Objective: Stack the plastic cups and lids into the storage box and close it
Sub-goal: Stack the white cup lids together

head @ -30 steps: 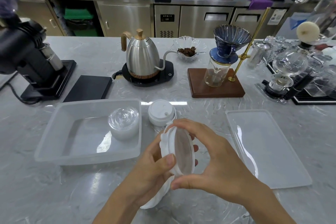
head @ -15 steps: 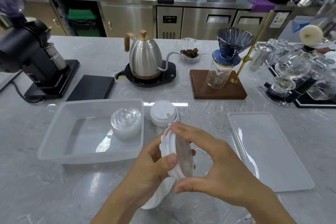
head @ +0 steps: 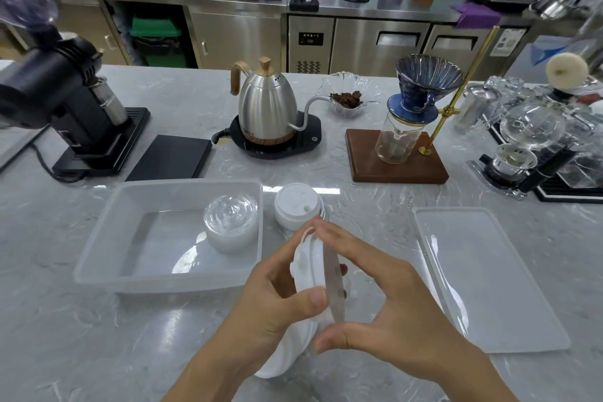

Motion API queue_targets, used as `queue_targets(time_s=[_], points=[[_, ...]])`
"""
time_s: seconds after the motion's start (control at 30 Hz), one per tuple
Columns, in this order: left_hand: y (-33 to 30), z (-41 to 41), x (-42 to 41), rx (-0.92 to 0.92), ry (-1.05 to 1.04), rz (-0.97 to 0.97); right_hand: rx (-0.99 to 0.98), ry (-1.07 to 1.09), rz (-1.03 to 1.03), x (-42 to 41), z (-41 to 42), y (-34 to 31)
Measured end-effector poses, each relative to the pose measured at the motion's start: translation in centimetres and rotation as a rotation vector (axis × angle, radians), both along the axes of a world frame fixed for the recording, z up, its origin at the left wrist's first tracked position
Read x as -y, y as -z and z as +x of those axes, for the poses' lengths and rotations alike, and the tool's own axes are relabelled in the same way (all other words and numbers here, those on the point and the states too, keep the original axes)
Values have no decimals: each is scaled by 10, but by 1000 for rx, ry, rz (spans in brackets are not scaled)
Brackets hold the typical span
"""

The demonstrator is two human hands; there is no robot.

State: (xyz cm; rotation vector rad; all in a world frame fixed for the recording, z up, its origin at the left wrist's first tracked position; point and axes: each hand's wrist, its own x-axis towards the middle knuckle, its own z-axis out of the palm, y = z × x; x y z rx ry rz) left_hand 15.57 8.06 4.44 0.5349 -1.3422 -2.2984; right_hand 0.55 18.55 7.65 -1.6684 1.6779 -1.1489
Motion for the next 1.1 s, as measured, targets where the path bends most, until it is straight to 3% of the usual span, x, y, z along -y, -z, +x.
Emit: queue_targets(time_s=[0.27, 0.7, 0.83, 0.97, 1.1], points=[[-1, 4, 1, 46, 69, 80, -17, -121, -33, 1, -1, 3], [-1, 13, 0, 44, 3, 153, 93, -54, 38, 10, 21, 16], [-3, 21, 1, 13, -10, 210, 27, -70, 44, 21, 35, 17], [-1, 33, 6, 66, -124, 152, 56, -122, 79, 26, 39, 18], [6, 56, 14, 35, -283, 167, 42, -1, 117, 18, 31, 32]])
